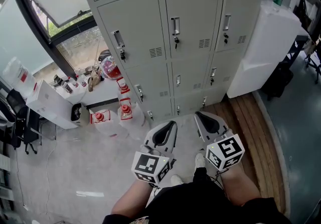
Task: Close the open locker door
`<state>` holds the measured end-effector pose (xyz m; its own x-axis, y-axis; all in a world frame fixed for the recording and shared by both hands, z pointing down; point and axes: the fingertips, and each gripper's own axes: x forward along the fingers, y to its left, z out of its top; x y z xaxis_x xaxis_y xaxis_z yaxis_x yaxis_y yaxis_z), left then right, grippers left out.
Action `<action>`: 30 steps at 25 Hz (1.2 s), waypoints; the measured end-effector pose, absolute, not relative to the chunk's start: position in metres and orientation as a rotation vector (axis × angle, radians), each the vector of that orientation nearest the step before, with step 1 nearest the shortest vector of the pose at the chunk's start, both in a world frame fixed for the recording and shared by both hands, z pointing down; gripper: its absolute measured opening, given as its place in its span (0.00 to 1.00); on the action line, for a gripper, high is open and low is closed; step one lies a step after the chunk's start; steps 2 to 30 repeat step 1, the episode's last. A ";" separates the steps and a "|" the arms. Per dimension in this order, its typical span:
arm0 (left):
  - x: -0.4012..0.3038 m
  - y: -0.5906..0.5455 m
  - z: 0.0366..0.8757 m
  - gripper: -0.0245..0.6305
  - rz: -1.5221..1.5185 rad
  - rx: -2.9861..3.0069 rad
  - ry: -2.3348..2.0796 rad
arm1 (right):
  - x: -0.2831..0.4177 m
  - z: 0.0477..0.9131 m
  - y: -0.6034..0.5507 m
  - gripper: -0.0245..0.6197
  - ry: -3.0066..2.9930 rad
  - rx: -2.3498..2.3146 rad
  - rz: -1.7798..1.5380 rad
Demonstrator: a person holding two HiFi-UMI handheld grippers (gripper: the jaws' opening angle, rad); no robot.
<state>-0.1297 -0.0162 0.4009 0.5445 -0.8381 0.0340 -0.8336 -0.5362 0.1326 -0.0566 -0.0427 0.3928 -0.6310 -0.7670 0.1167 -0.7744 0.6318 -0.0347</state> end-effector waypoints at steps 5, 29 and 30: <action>-0.129 -0.015 0.401 0.07 -0.051 2.641 -1.438 | -0.056 0.393 -0.042 0.12 -2.756 1.304 0.125; -0.129 -0.015 0.401 0.07 -0.051 2.641 -1.438 | -0.056 0.393 -0.042 0.12 -2.756 1.304 0.125; -0.129 -0.015 0.401 0.07 -0.051 2.641 -1.438 | -0.056 0.393 -0.042 0.12 -2.756 1.304 0.125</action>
